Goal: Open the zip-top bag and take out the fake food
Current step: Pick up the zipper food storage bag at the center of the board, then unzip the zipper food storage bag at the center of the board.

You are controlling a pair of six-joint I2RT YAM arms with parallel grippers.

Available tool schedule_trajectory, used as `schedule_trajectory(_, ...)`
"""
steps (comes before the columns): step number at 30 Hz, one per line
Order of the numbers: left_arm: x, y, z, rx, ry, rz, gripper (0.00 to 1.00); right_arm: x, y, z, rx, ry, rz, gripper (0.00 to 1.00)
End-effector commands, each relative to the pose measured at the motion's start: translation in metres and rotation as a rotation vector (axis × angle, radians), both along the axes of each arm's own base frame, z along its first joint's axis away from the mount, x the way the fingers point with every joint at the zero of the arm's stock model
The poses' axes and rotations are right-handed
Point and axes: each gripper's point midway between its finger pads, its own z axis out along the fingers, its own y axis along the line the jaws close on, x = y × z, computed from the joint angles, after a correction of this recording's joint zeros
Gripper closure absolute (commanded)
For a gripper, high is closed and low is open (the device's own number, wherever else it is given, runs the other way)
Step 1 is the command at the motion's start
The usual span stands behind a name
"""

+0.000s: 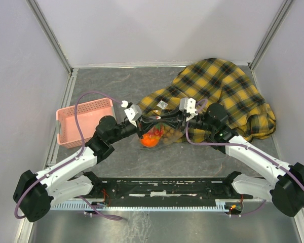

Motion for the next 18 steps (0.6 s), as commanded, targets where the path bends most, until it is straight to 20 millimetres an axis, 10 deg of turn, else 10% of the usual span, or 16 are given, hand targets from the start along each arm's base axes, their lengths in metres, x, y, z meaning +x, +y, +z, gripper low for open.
schedule_trajectory(1,-0.003,-0.003,0.036,-0.082,-0.031,-0.020,0.97,-0.002,0.001,0.027,0.036,-0.075,0.007,0.83)
schedule_trajectory(18,0.004,0.024,0.055,-0.132,-0.043,0.048,0.97,0.011,-0.005,0.018,0.002,-0.063,-0.082,0.96)
